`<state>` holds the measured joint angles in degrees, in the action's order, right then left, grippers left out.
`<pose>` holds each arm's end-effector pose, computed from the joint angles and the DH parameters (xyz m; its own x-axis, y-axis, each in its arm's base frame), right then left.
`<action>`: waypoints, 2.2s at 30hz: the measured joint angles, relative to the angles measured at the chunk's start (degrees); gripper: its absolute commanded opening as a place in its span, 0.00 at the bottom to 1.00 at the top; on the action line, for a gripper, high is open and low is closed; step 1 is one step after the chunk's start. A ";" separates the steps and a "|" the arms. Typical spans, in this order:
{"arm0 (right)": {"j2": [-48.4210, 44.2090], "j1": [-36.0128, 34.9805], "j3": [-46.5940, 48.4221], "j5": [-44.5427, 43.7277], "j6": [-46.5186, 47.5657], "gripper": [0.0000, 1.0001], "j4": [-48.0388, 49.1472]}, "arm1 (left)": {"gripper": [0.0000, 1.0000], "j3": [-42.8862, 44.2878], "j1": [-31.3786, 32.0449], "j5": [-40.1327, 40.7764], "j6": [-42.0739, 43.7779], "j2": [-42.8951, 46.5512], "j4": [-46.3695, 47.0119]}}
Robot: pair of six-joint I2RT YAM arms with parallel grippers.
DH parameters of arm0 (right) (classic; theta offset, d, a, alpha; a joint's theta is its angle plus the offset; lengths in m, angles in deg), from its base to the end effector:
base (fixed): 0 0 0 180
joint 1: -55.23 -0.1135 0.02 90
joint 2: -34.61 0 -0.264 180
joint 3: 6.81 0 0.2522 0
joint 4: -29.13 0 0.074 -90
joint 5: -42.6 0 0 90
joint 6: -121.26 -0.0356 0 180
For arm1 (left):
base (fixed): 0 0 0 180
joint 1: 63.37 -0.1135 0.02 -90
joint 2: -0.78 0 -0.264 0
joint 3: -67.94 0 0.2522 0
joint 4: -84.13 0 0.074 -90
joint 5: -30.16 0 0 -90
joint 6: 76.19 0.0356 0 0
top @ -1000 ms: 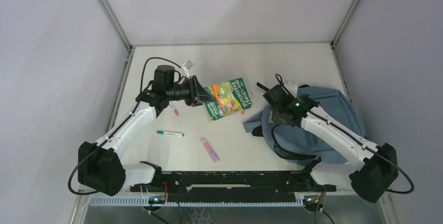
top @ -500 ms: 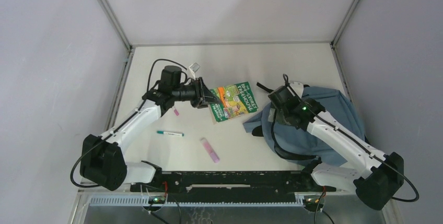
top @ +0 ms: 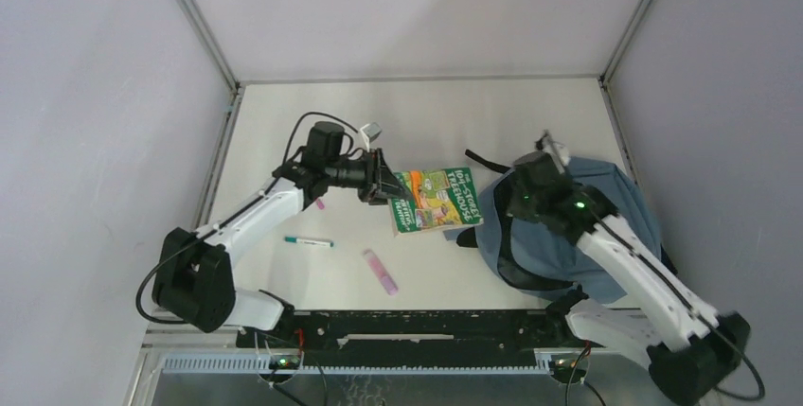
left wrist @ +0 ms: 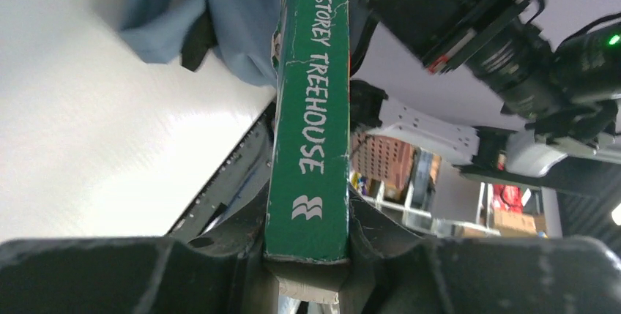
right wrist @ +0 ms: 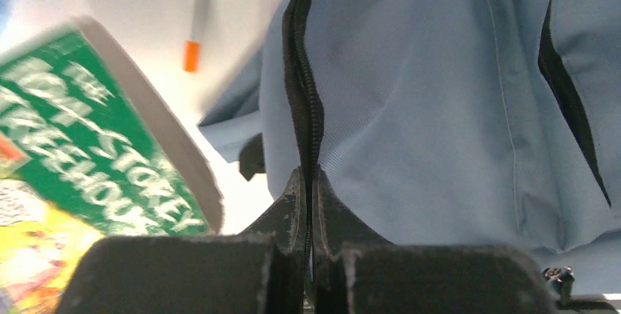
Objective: Pack the student bag
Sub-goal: Place the book in the student bag.
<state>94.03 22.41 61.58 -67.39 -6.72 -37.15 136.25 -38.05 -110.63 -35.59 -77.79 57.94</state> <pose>0.1687 0.0943 0.2897 -0.7754 0.1880 -0.6028 0.1561 0.9821 0.1056 0.2535 -0.1504 0.2700 -0.9825 -0.0661 -0.1739 0.1348 0.3913 -0.9103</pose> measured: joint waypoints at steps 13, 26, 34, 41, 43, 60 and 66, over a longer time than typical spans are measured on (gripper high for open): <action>-16.46 19.32 0.81 27.54 6.67 0.00 0.46 | 0.00 8.52 12.92 -6.97 -11.21 -15.89 11.45; -16.24 19.74 2.21 35.80 7.30 0.00 1.73 | 0.00 15.91 17.75 -5.51 -36.09 -38.80 40.39; -16.22 19.74 2.21 37.31 7.21 0.00 2.58 | 0.00 23.21 21.73 -1.46 -42.99 -49.24 46.64; -16.09 19.78 2.21 37.31 7.04 0.00 3.08 | 0.00 32.28 24.30 6.36 -32.57 -50.49 29.90; -16.09 19.82 2.21 37.31 7.02 0.00 3.10 | 0.08 33.92 24.70 7.50 -31.45 -50.82 27.91; -15.08 20.09 2.21 37.90 8.09 0.00 3.10 | 1.00 48.06 26.29 8.52 -19.50 -58.66 14.19; -14.73 20.48 2.21 37.86 8.59 0.00 3.08 | 1.00 46.45 26.16 10.69 -12.50 -55.12 6.03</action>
<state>79.30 42.89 63.79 -29.53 1.87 -34.07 182.69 -11.89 -99.94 -48.10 -132.91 63.97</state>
